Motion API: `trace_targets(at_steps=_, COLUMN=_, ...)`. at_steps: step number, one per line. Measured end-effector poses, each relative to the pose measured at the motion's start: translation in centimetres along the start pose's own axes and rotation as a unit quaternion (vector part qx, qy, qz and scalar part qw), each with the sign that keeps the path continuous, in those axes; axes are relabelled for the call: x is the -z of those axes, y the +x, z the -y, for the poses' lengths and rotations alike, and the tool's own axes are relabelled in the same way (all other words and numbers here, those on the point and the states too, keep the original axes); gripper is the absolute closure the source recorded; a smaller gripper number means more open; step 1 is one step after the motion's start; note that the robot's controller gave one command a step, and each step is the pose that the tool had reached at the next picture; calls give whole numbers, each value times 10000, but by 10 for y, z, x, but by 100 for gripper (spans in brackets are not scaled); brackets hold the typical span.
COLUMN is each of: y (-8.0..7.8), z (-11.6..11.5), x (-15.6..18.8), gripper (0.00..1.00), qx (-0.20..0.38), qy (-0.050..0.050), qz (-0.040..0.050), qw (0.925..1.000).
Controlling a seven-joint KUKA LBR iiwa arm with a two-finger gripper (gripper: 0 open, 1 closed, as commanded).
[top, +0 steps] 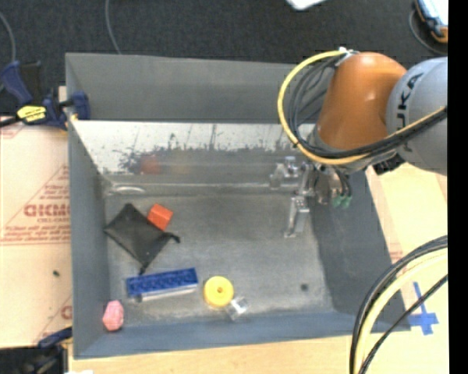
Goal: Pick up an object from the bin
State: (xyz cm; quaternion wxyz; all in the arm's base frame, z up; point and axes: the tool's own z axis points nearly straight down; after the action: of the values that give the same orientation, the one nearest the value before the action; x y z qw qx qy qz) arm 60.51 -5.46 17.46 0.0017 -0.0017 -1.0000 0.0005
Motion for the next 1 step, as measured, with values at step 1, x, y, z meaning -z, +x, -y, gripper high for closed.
trace_targets(at_steps=1, y=-1, z=0, x=5, gripper=0, qx=7, qy=4, qz=40, qw=10000)
